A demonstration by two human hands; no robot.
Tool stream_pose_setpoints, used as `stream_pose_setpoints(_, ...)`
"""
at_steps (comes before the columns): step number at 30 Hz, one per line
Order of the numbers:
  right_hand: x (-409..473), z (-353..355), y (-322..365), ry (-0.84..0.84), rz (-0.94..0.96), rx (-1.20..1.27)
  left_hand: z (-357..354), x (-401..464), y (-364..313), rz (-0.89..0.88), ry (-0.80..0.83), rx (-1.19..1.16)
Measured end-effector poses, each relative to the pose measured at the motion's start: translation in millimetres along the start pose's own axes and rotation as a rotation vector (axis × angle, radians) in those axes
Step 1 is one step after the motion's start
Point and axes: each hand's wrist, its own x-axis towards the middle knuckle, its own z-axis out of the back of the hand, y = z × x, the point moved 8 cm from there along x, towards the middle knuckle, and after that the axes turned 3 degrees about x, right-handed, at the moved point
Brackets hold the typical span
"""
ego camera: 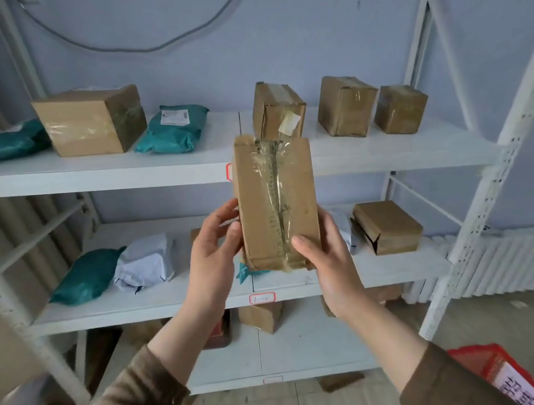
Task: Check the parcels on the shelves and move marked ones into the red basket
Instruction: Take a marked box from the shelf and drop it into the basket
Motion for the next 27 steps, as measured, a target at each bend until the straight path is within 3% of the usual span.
stream_pose_setpoints(5,-32.4,15.9,-4.4,-0.048,-0.102,0.104,-4.4,-27.3,15.0,0.105,0.039,0.104)
stream_pose_setpoints(9,-41.5,22.6,-1.9,-0.035,-0.125,0.190,-19.1,-38.9,22.1,0.331,0.197,0.012)
stream_pose_setpoints(11,-41.7,22.9,-5.2,-0.041,-0.164,0.255,-22.1,-42.0,20.5,0.372,0.194,-0.031)
stream_pose_setpoints(15,-37.4,27.3,-13.3,-0.139,-0.292,0.296,-20.8,-40.5,12.0,0.347,0.165,0.017)
stream_pose_setpoints(20,-29.2,26.5,-12.9,-0.118,-0.433,0.333,-18.0,-29.7,2.6,0.346,0.204,0.098)
stream_pose_setpoints(27,-22.7,27.5,-9.3,-0.027,-0.394,0.263,-16.5,-29.3,18.3,0.365,0.218,-0.022)
